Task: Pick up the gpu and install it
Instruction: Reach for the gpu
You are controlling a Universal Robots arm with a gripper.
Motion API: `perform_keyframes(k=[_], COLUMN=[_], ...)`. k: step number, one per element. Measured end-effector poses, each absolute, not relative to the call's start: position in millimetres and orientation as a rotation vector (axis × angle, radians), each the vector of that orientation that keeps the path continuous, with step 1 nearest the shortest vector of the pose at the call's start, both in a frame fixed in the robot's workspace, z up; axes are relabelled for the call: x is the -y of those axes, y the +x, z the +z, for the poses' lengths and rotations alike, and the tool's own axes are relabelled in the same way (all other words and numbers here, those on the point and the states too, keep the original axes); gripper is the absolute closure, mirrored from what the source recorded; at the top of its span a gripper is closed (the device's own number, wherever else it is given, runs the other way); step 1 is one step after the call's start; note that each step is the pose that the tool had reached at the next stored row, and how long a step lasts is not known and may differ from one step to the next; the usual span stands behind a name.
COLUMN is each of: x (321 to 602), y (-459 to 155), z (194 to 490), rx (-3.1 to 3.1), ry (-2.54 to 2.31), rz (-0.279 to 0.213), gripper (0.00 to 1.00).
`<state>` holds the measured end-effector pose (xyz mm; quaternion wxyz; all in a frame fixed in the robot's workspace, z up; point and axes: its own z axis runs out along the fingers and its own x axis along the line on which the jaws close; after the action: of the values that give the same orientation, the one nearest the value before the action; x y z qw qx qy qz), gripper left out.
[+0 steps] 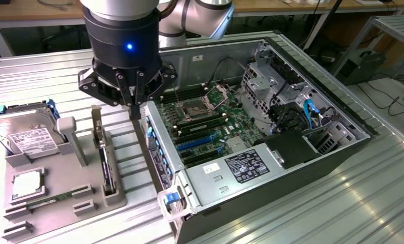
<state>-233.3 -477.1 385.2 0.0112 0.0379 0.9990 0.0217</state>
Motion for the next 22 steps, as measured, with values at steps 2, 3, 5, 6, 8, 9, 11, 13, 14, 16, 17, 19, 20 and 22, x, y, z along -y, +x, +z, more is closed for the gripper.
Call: perform_keyframes(k=[2,3,5,6,8,9,11,13,14,16,17,19,20,22], x=[479.0,479.1,478.4,474.1,467.5,467.5,467.4,466.4,465.2,461.8,459.9,457.6,455.5,453.3], y=[-236.0,-237.4,-242.1,-244.5,-251.8,-256.0,-265.8,-274.6,-277.1,-281.4,-284.3,-287.6,-289.4,-291.1], z=[385.0,385.0,384.9,384.8,384.2,384.1,384.1,383.5,383.2,382.7,382.3,381.8,381.6,381.1], rx=[-3.116,-3.116,-3.116,-3.116,-3.116,-3.116,-3.116,-3.116,-3.116,-3.116,-3.116,-3.116,-3.116,-3.116], ry=[0.118,0.118,0.118,0.118,0.118,0.118,0.118,0.118,0.118,0.118,0.118,0.118,0.118,0.118], rz=[0.068,0.068,0.068,0.068,0.068,0.068,0.067,0.068,0.068,0.068,0.068,0.068,0.067,0.068], gripper=[0.89,0.89,0.89,0.89,0.89,0.89,0.89,0.89,0.89,0.89,0.89,0.89,0.89,0.89])
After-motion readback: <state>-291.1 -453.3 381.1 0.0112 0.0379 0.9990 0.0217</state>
